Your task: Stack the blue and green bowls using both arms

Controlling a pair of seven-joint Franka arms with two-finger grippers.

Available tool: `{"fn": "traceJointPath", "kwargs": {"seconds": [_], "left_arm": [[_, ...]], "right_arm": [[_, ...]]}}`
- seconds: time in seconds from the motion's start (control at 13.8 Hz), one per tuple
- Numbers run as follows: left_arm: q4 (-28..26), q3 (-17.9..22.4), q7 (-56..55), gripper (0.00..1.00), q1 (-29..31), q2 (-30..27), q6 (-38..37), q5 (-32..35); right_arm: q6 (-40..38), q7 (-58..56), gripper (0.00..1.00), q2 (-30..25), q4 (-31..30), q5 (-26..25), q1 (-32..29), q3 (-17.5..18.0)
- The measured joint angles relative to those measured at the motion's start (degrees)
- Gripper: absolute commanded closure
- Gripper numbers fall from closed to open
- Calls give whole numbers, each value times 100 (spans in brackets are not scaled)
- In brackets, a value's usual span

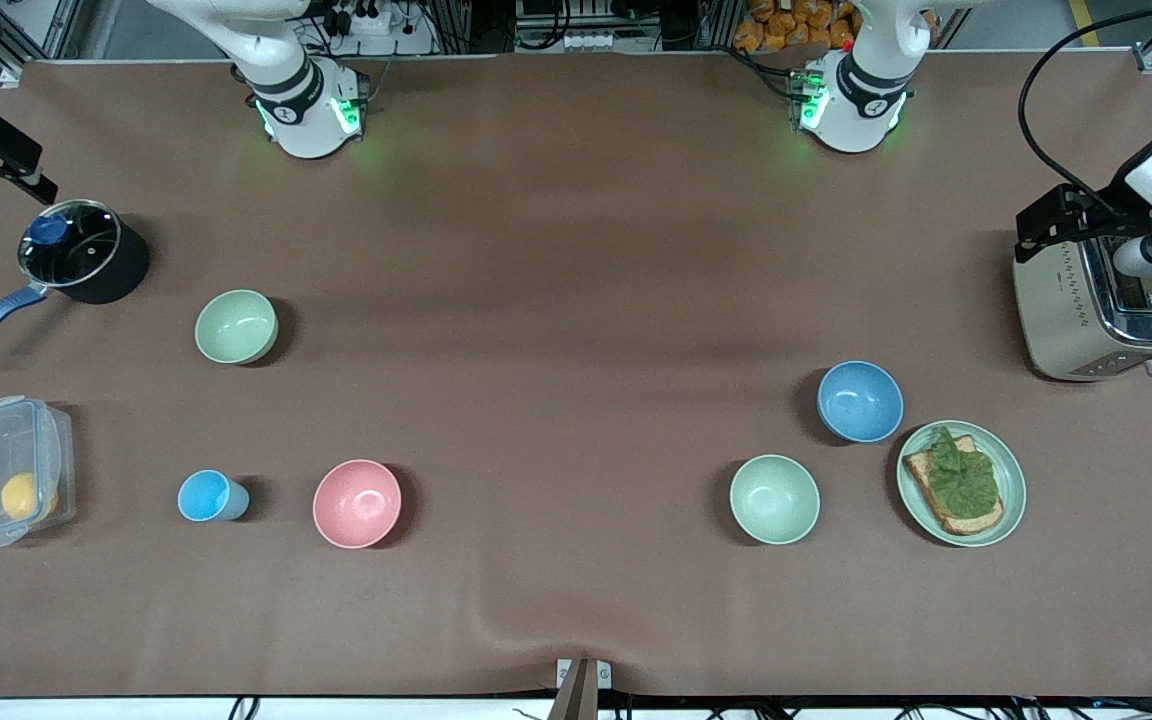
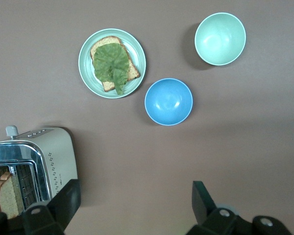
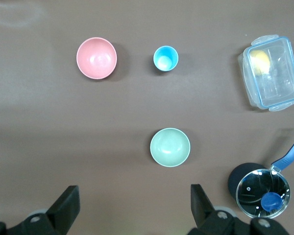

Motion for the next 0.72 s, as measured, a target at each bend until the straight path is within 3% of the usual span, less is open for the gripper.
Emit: {"fn": "traceJointPath", "kwargs": {"seconds": [0.72], "left_arm": [[-11, 4, 22, 0, 43, 23, -1, 0]], "right_arm": [[-39, -2, 0, 1, -3, -3, -39, -160]]}}
